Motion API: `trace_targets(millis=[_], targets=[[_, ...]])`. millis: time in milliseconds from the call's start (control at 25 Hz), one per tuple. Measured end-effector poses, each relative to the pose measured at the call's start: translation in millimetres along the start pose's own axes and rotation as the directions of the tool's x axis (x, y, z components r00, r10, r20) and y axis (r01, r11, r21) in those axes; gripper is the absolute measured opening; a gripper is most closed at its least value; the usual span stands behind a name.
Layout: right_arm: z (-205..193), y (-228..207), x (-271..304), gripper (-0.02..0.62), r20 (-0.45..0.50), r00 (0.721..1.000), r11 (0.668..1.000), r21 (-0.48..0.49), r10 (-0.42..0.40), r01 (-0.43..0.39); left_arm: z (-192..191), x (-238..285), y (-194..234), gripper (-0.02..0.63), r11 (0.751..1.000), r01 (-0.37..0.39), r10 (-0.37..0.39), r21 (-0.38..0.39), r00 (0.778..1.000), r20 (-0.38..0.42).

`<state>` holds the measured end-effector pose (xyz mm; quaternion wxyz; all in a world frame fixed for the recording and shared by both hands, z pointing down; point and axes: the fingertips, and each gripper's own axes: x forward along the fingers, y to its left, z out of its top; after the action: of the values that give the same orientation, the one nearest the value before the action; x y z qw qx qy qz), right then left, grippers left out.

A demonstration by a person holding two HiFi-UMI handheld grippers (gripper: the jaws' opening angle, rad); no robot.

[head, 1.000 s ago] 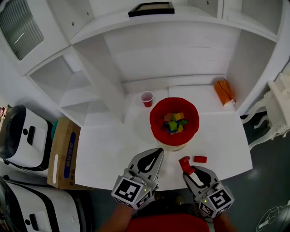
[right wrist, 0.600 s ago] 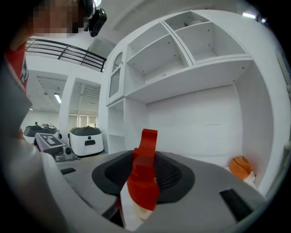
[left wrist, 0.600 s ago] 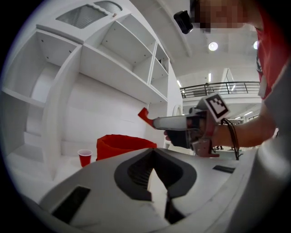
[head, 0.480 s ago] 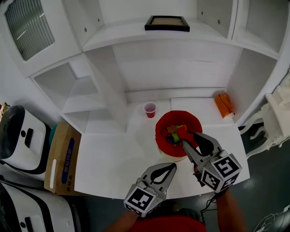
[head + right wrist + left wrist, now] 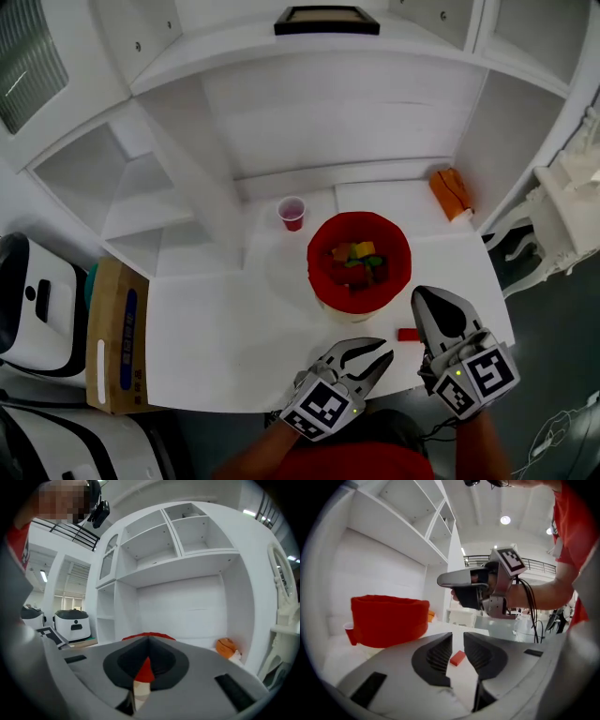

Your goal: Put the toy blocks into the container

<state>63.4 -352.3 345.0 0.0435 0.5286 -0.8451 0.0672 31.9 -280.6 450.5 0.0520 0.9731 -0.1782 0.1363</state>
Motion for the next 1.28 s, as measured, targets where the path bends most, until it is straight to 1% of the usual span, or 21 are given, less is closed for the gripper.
trace_targets(millis=[120,160,240,360,440,520,640,680,760,840,920,1000,1040,1080,1120,1200,1240,1280], targets=[[-12.8,-16.2,-22.6,0.013,-0.015,0.999,0.999,0.031,-0.033,0.034,-24.6,33.0,-13.3,0.148,0.997,0.064,-0.059,0.040,0.992,-0.110],[-16.8,-21.7,-29.1,0.012,-0.020,0.999,0.998,0.040,-0.042,0.043,-33.3,44.3,-15.9,0.169,0.995,0.082,-0.073,0.056,0.986,-0.152],[-23.8,-32.9,-40.4,0.012,-0.027,0.998,0.997,0.055,-0.053,0.054,-48.7,65.8,-17.1,0.175,0.991,0.107,-0.085,0.086,0.970,-0.227],[-31.9,-47.5,-53.8,0.012,-0.031,0.998,0.995,0.082,-0.047,0.049,-69.0,92.7,-11.6,0.181,0.985,0.118,-0.072,0.124,0.943,-0.325],[-35.3,-56.3,-61.0,0.012,-0.032,0.999,0.995,0.095,-0.033,0.036,-82.3,106.3,-7.3,0.198,0.981,0.125,-0.057,0.150,0.920,-0.389],[-37.7,-65.5,-67.0,0.013,-0.033,0.999,0.995,0.101,-0.019,0.023,-94.6,117.9,-4.6,0.201,0.976,0.138,-0.049,0.170,0.895,-0.444],[-41.0,-80.4,-74.3,0.014,-0.036,0.999,0.994,0.107,-0.005,0.009,-109.7,130.4,-6.4,0.230,0.969,0.171,-0.059,0.179,0.861,-0.505],[-42.4,-85.6,-76.2,0.013,-0.038,0.999,0.994,0.112,-0.002,0.006,-112.5,132.9,-8.3,0.230,0.966,0.183,-0.065,0.180,0.852,-0.519],[-45.6,-95.6,-78.8,0.012,-0.041,0.999,0.992,0.125,0.006,-0.001,-114.5,135.7,-10.3,0.225,0.964,0.199,-0.076,0.175,0.842,-0.535],[-49.7,-103.3,-80.0,0.012,-0.046,0.999,0.991,0.137,0.016,-0.009,-114.7,136.7,-10.2,0.227,0.966,0.202,-0.086,0.161,0.838,-0.539],[-54.2,-106.8,-80.0,0.014,-0.053,0.998,0.990,0.143,0.029,-0.021,-114.4,137.3,-9.8,0.192,0.970,0.191,-0.082,0.153,0.844,-0.531],[-58.2,-107.8,-79.2,0.014,-0.059,0.997,0.989,0.146,0.044,-0.035,-111.3,136.3,-11.2,0.183,0.976,0.171,-0.079,0.137,0.856,-0.510],[-59.6,-108.8,-78.7,0.012,-0.060,0.997,0.988,0.148,0.049,-0.039,-106.8,135.2,-12.6,0.181,0.980,0.157,-0.077,0.125,0.869,-0.489],[-60.6,-110.4,-78.2,0.014,-0.060,0.997,0.988,0.151,0.052,-0.042,-99.0,133.3,-14.5,0.181,0.984,0.137,-0.073,0.109,0.887,-0.456],[-61.0,-112.4,-77.8,0.014,-0.058,0.997,0.987,0.155,0.053,-0.044,-87.1,130.3,-17.0,0.181,0.990,0.112,-0.067,0.088,0.911,-0.408],[-59.9,-116.6,-77.1,0.014,-0.047,0.997,0.985,0.166,0.053,-0.045,-49.0,118.9,-22.1,0.181,0.998,0.050,-0.038,0.037,0.962,-0.270],[-58.7,-118.4,-76.5,0.012,-0.040,0.998,0.984,0.173,0.053,-0.046,-23.6,109.5,-23.2,0.181,1.000,0.013,-0.010,0.013,0.983,-0.185],[-57.4,-119.6,-75.5,0.012,-0.033,0.998,0.983,0.179,0.054,-0.047,4.9,97.5,-22.0,0.180,0.999,-0.031,0.029,-0.014,0.995,-0.093]])
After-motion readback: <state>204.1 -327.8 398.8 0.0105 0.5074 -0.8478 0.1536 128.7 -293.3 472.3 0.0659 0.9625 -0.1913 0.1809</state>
